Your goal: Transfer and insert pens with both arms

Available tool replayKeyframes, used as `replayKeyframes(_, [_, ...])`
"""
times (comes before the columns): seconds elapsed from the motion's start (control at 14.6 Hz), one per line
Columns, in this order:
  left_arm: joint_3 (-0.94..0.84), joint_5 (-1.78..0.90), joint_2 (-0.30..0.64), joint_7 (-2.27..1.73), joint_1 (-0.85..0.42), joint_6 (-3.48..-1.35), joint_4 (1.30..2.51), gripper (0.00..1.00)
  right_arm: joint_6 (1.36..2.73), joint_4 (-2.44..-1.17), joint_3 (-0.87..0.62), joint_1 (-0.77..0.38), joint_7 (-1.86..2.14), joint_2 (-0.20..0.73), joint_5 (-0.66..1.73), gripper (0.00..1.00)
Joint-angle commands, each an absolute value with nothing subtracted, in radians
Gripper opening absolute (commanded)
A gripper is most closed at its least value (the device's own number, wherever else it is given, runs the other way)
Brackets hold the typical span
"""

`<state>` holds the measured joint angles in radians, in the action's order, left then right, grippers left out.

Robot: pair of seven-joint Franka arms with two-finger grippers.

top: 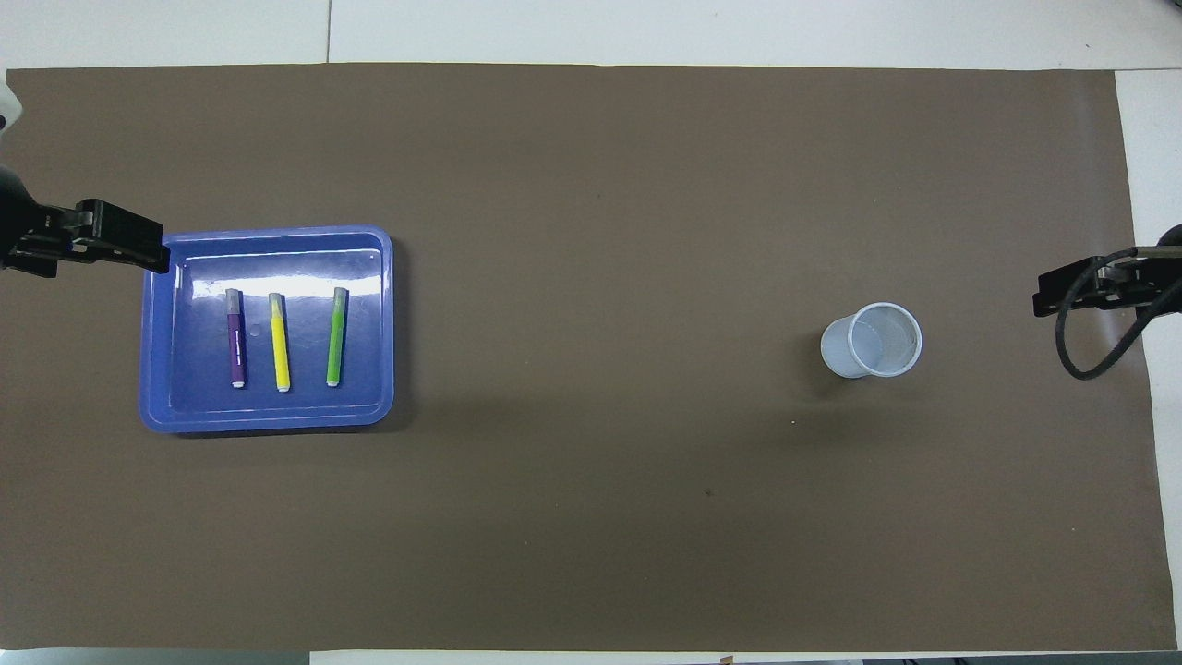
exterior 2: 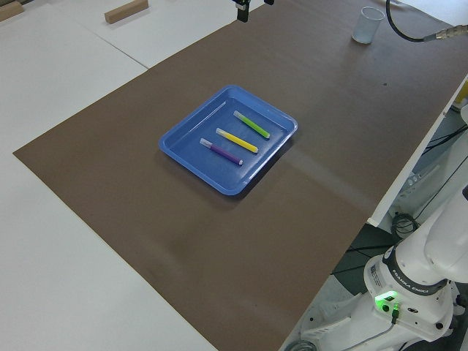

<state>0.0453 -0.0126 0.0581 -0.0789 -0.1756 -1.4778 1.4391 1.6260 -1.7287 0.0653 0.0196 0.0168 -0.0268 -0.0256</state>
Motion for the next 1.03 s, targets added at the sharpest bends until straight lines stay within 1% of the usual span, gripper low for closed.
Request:
replayKeyframes(0.0, [0.052,-0.008,0.045,-0.077,-0.179,-1.497,1.462,1.00,1.609,-1.727,0.064,0.028,0.021,-0.035,-0.011,1.00])
replayKeyframes(0.96, [0.051,-0.015,0.038,-0.077,-0.190,-1.471,1.473,1.00,1.609,-1.729,0.064,0.028,0.021,-0.035,-0.011,1.00])
